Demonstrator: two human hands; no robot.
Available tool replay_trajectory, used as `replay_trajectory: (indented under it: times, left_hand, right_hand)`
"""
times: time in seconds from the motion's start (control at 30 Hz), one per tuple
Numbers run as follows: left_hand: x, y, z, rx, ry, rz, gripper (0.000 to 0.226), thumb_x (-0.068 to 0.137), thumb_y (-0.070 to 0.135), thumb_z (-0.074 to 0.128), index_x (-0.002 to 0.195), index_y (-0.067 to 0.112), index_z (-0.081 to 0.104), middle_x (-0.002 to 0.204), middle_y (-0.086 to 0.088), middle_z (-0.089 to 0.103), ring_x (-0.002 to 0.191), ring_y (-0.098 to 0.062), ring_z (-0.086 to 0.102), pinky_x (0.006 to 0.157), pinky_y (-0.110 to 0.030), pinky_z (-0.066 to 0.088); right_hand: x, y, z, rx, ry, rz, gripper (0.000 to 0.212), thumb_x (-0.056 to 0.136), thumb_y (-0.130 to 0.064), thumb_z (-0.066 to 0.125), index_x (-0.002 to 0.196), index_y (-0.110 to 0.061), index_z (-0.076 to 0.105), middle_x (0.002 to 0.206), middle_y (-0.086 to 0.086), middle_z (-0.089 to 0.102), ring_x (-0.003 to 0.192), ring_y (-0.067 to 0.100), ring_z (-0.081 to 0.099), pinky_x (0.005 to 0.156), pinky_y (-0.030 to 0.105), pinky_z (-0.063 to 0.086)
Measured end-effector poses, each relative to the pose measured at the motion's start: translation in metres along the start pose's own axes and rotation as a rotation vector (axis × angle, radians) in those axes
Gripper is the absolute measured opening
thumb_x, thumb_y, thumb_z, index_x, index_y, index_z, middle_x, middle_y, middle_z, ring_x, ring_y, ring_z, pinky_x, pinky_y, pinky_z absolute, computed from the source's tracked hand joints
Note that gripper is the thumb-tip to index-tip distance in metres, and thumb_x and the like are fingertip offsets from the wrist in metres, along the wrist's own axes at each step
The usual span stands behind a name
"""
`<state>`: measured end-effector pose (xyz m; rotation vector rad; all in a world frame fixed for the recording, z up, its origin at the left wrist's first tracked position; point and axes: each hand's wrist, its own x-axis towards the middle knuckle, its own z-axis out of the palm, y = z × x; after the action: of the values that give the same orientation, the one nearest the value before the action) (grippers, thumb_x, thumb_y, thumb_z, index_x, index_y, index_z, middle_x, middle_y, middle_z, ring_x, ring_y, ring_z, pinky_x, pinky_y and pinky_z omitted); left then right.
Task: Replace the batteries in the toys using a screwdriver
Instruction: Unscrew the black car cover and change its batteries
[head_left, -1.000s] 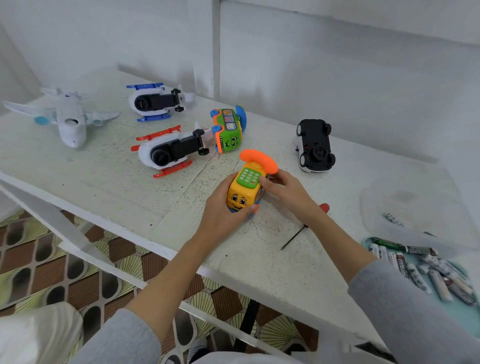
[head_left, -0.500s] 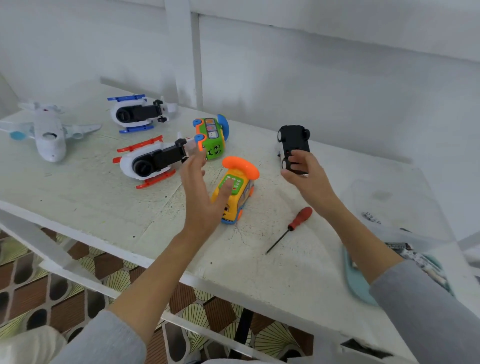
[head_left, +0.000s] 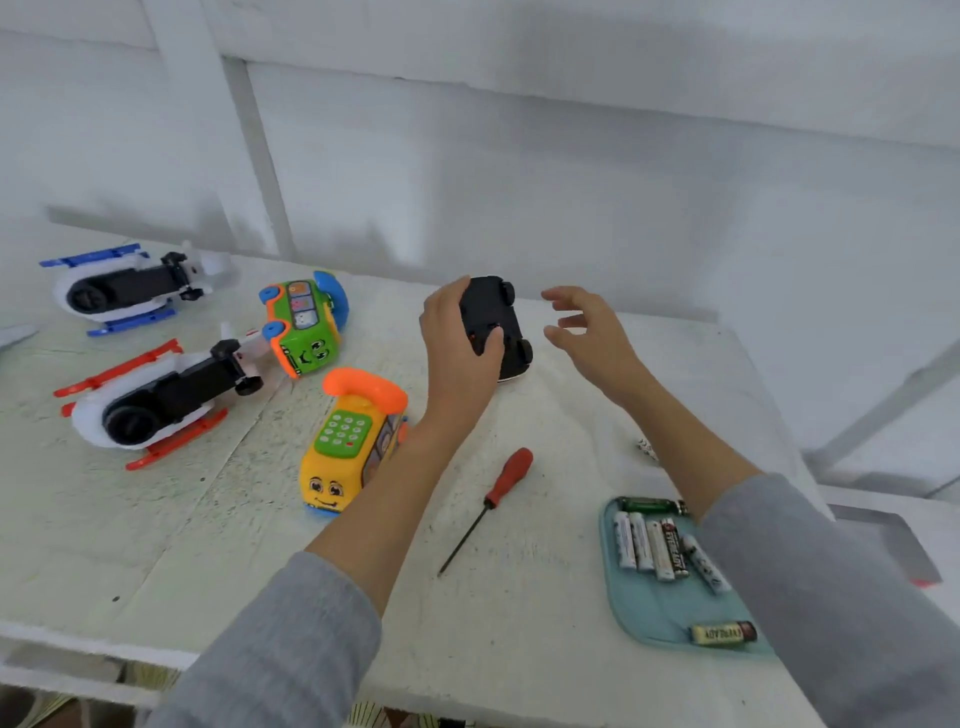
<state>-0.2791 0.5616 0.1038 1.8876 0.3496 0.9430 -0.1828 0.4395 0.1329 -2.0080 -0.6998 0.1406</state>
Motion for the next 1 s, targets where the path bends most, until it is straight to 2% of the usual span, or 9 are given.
replay_trajectory:
  times: [0.07, 0.13, 0.3, 0.4, 0.47, 0.53, 0.7, 0.83, 1.0]
  left_hand:
    - [0.006, -0.015, 0.01, 0.069, 0.009, -0.071, 0.057, 0.082, -0.001, 0.059, 0.135, 0.005, 0.04, 0.136, -0.012, 0.039, 0.127, -0.027, 0.034, 0.099, -0.011, 0.021]
    - [0.011, -0.029, 0.018, 0.133, 0.001, -0.143, 0.061, 0.083, 0.004, 0.06, 0.14, 0.006, 0.038, 0.139, -0.015, 0.038, 0.129, -0.029, 0.031, 0.096, -0.011, 0.015]
    - [0.014, -0.04, 0.029, 0.054, -0.058, -0.332, 0.071, 0.088, 0.03, 0.058, 0.149, 0.019, 0.023, 0.146, -0.015, 0.031, 0.134, -0.028, 0.025, 0.106, -0.032, 0.023]
    - [0.016, -0.043, 0.03, -0.037, -0.081, -0.375, 0.075, 0.082, 0.035, 0.057, 0.148, 0.028, 0.021, 0.14, -0.009, 0.04, 0.128, -0.028, 0.042, 0.106, -0.047, 0.04]
    - [0.017, -0.045, 0.029, -0.076, -0.092, -0.399, 0.074, 0.086, 0.026, 0.059, 0.148, 0.033, 0.019, 0.129, -0.004, 0.047, 0.111, -0.021, 0.055, 0.092, -0.034, 0.052]
    - [0.017, -0.045, 0.028, -0.089, -0.101, -0.387, 0.072, 0.093, 0.01, 0.056, 0.15, 0.028, 0.017, 0.117, 0.002, 0.049, 0.095, -0.007, 0.058, 0.077, -0.014, 0.05]
    - [0.015, -0.04, 0.028, -0.105, -0.082, -0.366, 0.072, 0.093, 0.001, 0.051, 0.15, 0.029, 0.018, 0.118, 0.0, 0.049, 0.103, -0.019, 0.056, 0.085, -0.029, 0.051]
    - [0.008, -0.029, 0.025, -0.13, -0.09, -0.354, 0.071, 0.092, 0.0, 0.051, 0.148, 0.03, 0.02, 0.117, 0.002, 0.05, 0.091, -0.001, 0.057, 0.073, -0.012, 0.048]
    - [-0.004, -0.009, 0.016, -0.188, -0.092, -0.279, 0.068, 0.091, 0.003, 0.054, 0.144, 0.035, 0.027, 0.117, 0.004, 0.051, 0.103, -0.016, 0.058, 0.074, -0.011, 0.05]
  right_hand:
    - [0.01, 0.004, 0.005, -0.016, -0.056, 0.012, 0.038, 0.09, -0.01, 0.054, 0.126, -0.024, 0.051, 0.126, 0.004, 0.046, 0.106, 0.016, 0.05, 0.084, 0.022, 0.038]
    - [0.022, 0.007, 0.011, -0.037, -0.115, 0.022, 0.041, 0.091, -0.008, 0.052, 0.129, -0.025, 0.049, 0.129, 0.006, 0.044, 0.107, 0.017, 0.05, 0.085, 0.022, 0.038]
    - [0.044, 0.014, 0.024, -0.022, -0.25, 0.08, 0.048, 0.094, -0.011, 0.049, 0.136, -0.031, 0.041, 0.137, 0.008, 0.039, 0.104, 0.019, 0.054, 0.081, 0.024, 0.041]
    - [0.05, 0.019, 0.03, 0.02, -0.299, 0.118, 0.048, 0.095, -0.01, 0.048, 0.138, -0.029, 0.039, 0.141, 0.006, 0.039, 0.118, 0.019, 0.048, 0.09, 0.029, 0.044]
    - [0.052, 0.022, 0.033, 0.063, -0.309, 0.142, 0.047, 0.094, -0.009, 0.049, 0.137, -0.026, 0.042, 0.138, 0.008, 0.043, 0.126, 0.023, 0.043, 0.098, 0.04, 0.045]
    - [0.053, 0.023, 0.035, 0.086, -0.306, 0.152, 0.047, 0.092, -0.005, 0.051, 0.134, -0.024, 0.045, 0.131, 0.007, 0.049, 0.121, 0.026, 0.048, 0.097, 0.046, 0.047]
    - [0.048, 0.024, 0.035, 0.103, -0.271, 0.14, 0.049, 0.088, -0.001, 0.054, 0.132, -0.023, 0.048, 0.123, 0.003, 0.051, 0.111, 0.028, 0.056, 0.092, 0.046, 0.05]
    - [0.035, 0.02, 0.026, 0.11, -0.241, 0.119, 0.049, 0.089, -0.001, 0.055, 0.133, -0.021, 0.047, 0.126, 0.006, 0.05, 0.096, 0.024, 0.062, 0.086, 0.039, 0.054]
    - [0.005, 0.012, 0.006, 0.084, -0.172, 0.023, 0.045, 0.094, -0.005, 0.048, 0.133, -0.026, 0.046, 0.129, 0.002, 0.048, 0.098, 0.021, 0.062, 0.089, 0.03, 0.051]
